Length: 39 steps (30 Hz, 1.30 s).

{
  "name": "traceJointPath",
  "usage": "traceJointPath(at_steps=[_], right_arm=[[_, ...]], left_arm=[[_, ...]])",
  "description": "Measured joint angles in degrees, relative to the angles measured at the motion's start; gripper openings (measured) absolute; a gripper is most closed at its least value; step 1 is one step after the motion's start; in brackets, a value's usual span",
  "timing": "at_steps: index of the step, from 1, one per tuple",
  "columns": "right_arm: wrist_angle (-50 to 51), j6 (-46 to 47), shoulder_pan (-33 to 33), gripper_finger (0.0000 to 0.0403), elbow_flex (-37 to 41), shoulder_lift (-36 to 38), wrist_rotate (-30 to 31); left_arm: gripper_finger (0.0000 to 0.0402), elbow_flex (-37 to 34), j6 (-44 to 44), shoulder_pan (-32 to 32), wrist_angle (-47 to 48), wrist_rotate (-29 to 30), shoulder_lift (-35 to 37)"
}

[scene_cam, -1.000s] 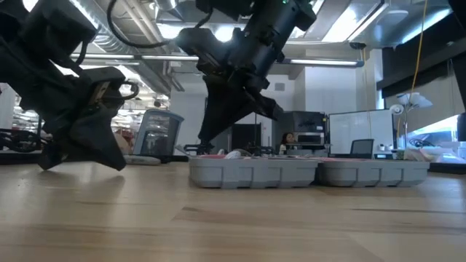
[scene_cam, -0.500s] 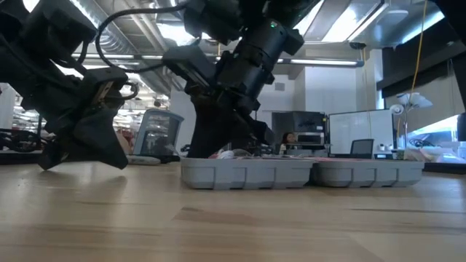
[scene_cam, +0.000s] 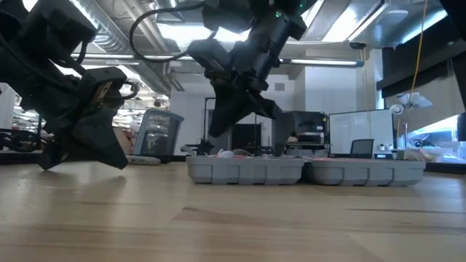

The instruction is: Prefit tool cases

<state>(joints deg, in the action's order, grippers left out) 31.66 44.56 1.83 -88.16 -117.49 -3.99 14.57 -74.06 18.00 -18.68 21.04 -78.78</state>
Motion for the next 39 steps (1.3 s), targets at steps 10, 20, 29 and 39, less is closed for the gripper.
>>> traceJointPath(at_steps=[10, 20, 29, 39], right_arm=[[1.3, 0.0, 0.4, 0.0000, -0.2, -5.0, 1.4], [2.2, -4.4, -1.4, 0.0000, -0.3, -5.3, -1.5], [4.7, -5.3, -3.5, 0.0000, -1.1, 0.2, 1.4], [3.7, -1.4, -2.0, 0.0000, 4.5, -0.3, 6.0]], left_arm=[[0.0000, 0.0, -1.1, 0.0, 0.0, 0.4, 0.0], [0.0000, 0.0, -2.4, 0.0, 0.0, 0.8, 0.0], [0.0000, 0.0, -2.7, -0.2, -0.1, 1.9, 0.0], [0.0000, 0.0, -3.4, 0.1, 0.0, 2.3, 0.0]])
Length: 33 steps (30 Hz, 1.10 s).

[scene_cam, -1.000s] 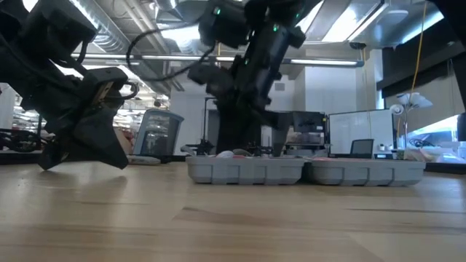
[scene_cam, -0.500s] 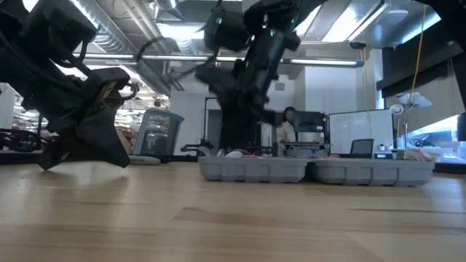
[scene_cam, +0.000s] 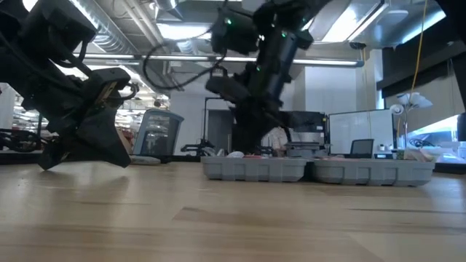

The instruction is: Prefit tool cases

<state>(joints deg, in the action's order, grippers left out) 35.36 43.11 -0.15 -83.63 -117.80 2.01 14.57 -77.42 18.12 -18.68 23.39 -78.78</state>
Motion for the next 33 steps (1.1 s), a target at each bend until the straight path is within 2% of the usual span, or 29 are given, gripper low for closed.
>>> traceJointPath(at_steps=[8, 11, 15, 19, 27, 33], right_arm=[[-8.1, 3.8, -0.7, 0.0000, 9.0, 0.7, -1.8], [-7.5, 3.8, -1.1, 0.0000, 7.4, 1.0, -3.2], [-4.9, 1.3, -1.0, 0.0000, 3.7, 1.4, 0.7], [-3.1, 0.0, -1.5, 0.0000, 0.1, 2.4, 0.9], [3.1, -0.1, -1.3, 0.0000, -2.4, 2.2, 0.5], [1.8, 0.4, -1.0, 0.0000, -2.5, 1.2, -1.5]], left_arm=[[0.0000, 0.0, -0.2, -1.7, -0.2, -0.6, 0.4], [0.0000, -0.3, 1.9, -3.9, 0.6, -0.7, 1.9], [0.0000, -0.2, 5.1, -6.5, 0.0, -0.6, 4.5], [0.0000, -0.2, 7.5, -8.4, 0.0, -0.7, 5.3], [0.0000, -0.1, 8.6, -8.7, 0.2, -3.9, 5.2], [0.0000, -0.1, 8.6, -8.7, 0.2, -4.6, 5.2]])
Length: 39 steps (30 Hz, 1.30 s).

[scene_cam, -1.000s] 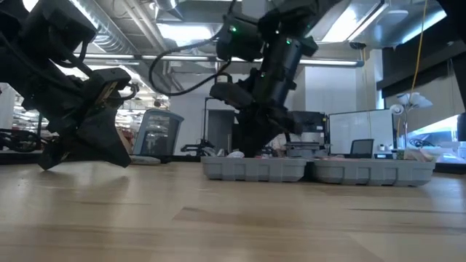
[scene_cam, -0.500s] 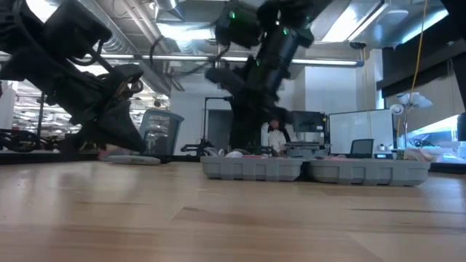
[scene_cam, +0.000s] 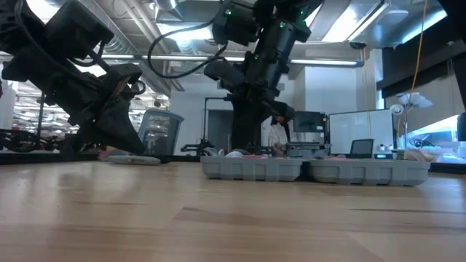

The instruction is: Prefit tool cases

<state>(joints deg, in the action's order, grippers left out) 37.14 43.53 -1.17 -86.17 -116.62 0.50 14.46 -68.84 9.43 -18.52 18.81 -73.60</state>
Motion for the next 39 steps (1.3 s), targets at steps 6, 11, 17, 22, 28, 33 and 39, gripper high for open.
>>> traceJointPath(at_steps=[6, 11, 17, 22, 28, 33, 39], right_arm=[[0.1, 1.1, 1.4, 0.0000, 0.0, -2.0, -1.5], [-1.4, 1.1, 1.5, 0.0000, -0.2, -4.3, -1.4], [-3.9, 0.3, 1.5, 0.0000, -0.3, -6.2, -3.4], [-3.0, -0.3, 0.8, 0.0000, 0.1, -3.5, -3.5], [-4.2, -0.3, -0.2, 0.0000, -1.8, -1.0, -2.8], [-5.7, 1.5, 0.1, 0.0000, -0.8, -1.1, -1.4], [-7.0, 2.9, 0.0, 0.0000, 2.4, -1.1, -1.5]], left_arm=[[0.0000, 0.0, 0.0, 0.0, 0.0, -0.4, 0.0], [0.0000, 0.0, -0.1, 0.0, 0.0, -0.4, 0.0], [0.0000, 0.0, -0.1, -0.1, 0.0, -0.4, 0.1], [0.0000, 0.1, 0.1, -0.5, -0.2, -0.4, 0.1], [0.0000, 0.1, 0.4, -0.9, -0.1, -0.2, 0.1], [0.0000, 0.1, 0.5, -0.9, 0.0, -0.3, 0.1], [0.0000, 0.1, 0.3, -0.9, 0.0, -0.4, 0.1]])
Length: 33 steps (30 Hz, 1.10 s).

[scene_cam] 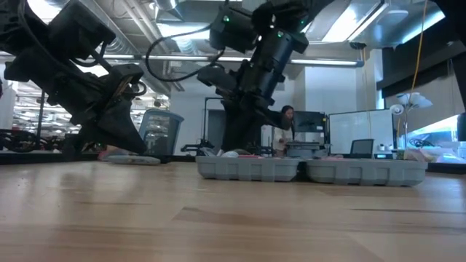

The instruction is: Prefit tool cases

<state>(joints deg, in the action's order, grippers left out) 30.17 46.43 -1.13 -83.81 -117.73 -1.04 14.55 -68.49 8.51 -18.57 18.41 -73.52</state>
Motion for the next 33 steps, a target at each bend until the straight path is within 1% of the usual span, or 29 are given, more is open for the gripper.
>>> traceJointPath(at_steps=[3, 10, 15, 17, 22, 25, 27, 30, 33], right_arm=[[-1.2, 1.2, 0.0, 0.0000, 1.6, 0.0, -0.5], [-7.5, 5.8, 0.4, 0.0000, 6.4, 0.3, -1.4], [-7.2, 5.6, 0.8, 0.0000, 7.6, 1.0, -1.2], [-5.9, 5.5, 0.7, 0.0000, 7.5, 1.8, 0.2], [-2.9, 3.4, -0.7, 0.0000, 4.7, 6.3, 6.7], [-1.4, -0.2, -1.4, 0.0000, 3.0, 9.3, 7.8], [3.3, -2.4, -1.4, 0.0000, 1.2, 11.7, 6.6], [16.8, -3.2, -0.1, 0.0000, -1.1, 16.3, 7.1], [31.8, 2.5, 3.1, 0.0000, -0.8, 19.0, 7.6]], left_arm=[[0.0000, 0.0, 0.0, 0.0, 0.0, 0.0, 0.0], [0.0000, 0.0, -0.1, 0.0, 0.0, 0.0, 0.0], [0.0000, 0.0, 0.0, -0.5, 0.0, 0.0, 0.0], [0.0000, 0.0, 0.2, -1.0, 0.0, 0.0, 0.0], [0.0000, 0.0, 1.4, -1.9, -0.4, -0.1, 0.0], [0.0000, 0.0, 3.2, -2.7, -1.4, -1.5, 0.0], [0.0000, 0.0, 5.6, -3.2, -3.6, -3.7, 0.0], [0.0000, 0.1, 9.1, -4.2, -5.3, -6.0, 0.0], [0.0000, 0.2, 10.6, -5.8, -4.8, -6.1, 0.0]])
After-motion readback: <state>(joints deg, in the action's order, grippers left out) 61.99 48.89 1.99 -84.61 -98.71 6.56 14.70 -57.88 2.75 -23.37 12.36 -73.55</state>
